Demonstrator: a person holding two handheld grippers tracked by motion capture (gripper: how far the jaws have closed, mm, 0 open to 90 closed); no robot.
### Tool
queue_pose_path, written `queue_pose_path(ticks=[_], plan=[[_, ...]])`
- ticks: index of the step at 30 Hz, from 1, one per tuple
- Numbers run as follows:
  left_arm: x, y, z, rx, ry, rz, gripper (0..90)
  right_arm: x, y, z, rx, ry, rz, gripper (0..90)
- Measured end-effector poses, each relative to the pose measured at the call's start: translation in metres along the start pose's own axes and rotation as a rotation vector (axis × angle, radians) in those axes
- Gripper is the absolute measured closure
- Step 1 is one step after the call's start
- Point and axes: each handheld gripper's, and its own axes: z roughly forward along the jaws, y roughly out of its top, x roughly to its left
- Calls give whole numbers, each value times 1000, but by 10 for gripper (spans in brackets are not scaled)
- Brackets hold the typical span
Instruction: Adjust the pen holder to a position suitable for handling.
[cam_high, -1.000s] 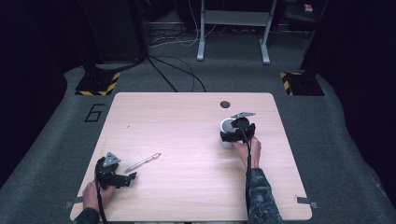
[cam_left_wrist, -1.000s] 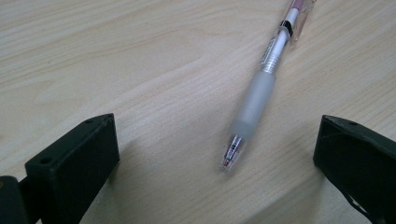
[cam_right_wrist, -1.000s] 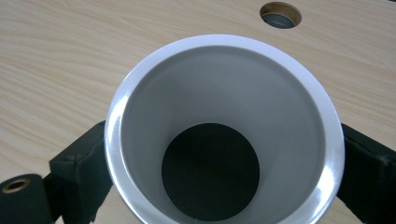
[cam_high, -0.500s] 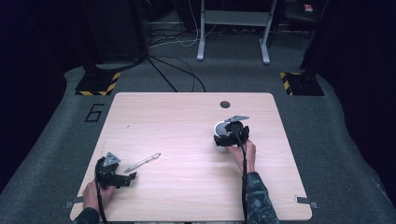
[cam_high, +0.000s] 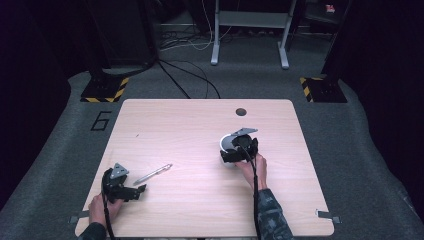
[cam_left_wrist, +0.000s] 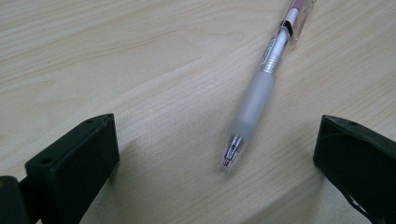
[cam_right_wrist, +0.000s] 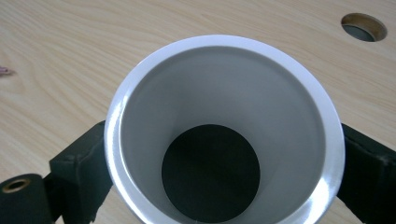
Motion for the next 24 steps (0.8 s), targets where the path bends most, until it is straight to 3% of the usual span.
queue_pose_path(ticks=[9, 10, 16, 24], plan=[[0, 0, 0, 0, 1, -1, 2, 22, 2, 1, 13, 43, -35, 60], [0, 0, 0, 0, 1, -1, 2, 26, 2, 2, 7, 51, -56, 60], [0, 0, 0, 0, 0, 0, 2, 35, 3, 3, 6, 62, -54, 60], [0, 0, 0, 0, 0, 1, 2, 50, 4, 5, 7, 93, -89, 60]])
